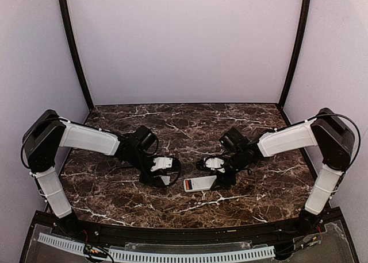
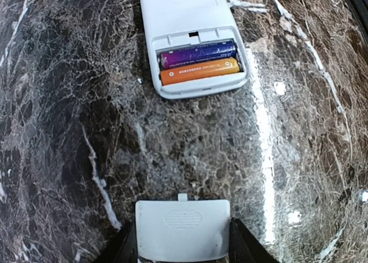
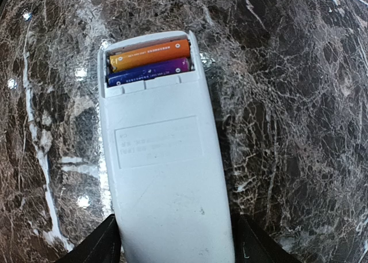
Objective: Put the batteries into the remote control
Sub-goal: Pick up the battery cover from the center of the board, then place the battery cover on the remote control without the battery cover.
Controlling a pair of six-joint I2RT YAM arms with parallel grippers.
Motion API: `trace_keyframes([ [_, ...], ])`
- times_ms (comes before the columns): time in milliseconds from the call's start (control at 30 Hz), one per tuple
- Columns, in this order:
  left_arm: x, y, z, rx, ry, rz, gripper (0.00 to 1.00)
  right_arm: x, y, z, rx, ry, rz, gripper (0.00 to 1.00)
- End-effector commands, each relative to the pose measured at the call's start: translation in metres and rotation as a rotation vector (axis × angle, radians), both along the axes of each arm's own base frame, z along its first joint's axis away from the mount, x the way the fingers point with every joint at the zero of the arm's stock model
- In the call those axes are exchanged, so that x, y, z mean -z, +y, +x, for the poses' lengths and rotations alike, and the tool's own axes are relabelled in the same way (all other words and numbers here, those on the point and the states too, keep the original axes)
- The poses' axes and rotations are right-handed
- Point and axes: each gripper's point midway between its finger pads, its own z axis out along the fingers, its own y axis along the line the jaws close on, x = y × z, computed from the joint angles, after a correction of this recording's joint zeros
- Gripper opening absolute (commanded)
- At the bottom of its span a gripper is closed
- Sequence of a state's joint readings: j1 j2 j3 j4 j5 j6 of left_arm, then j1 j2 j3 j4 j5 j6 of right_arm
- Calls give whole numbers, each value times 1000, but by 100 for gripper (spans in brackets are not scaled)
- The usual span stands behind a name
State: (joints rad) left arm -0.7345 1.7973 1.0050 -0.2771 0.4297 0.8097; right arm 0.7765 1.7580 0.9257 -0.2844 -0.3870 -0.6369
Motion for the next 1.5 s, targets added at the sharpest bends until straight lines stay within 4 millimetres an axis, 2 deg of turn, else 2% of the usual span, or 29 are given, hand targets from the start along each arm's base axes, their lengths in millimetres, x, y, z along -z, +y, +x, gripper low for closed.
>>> trace_keyframes([
  [0, -29, -9, 1, -51, -28, -105, 37, 7, 4, -4, 11, 30, -26, 65],
  [167, -46, -22, 7, -99, -36, -206, 37, 3, 10, -9, -8, 35, -12, 64],
  [267, -47, -26, 5, -120, -24, -234, 37, 4, 13, -12, -16, 40, -15, 62],
  [500, -36, -30, -5, -112, -1, -222, 37, 6, 23, -16, -39, 42, -18, 49],
  [800, -27, -37, -10, -102, -2, -213, 37, 3, 41, -7, -38, 39, -6, 47],
  [1100, -16, -43, -12, -112, 32, -198, 38, 4, 40, -6, -24, 29, -10, 47],
  [1467, -12, -49, -10, -116, 32, -199, 39, 0, 41, -5, -21, 25, 0, 47],
])
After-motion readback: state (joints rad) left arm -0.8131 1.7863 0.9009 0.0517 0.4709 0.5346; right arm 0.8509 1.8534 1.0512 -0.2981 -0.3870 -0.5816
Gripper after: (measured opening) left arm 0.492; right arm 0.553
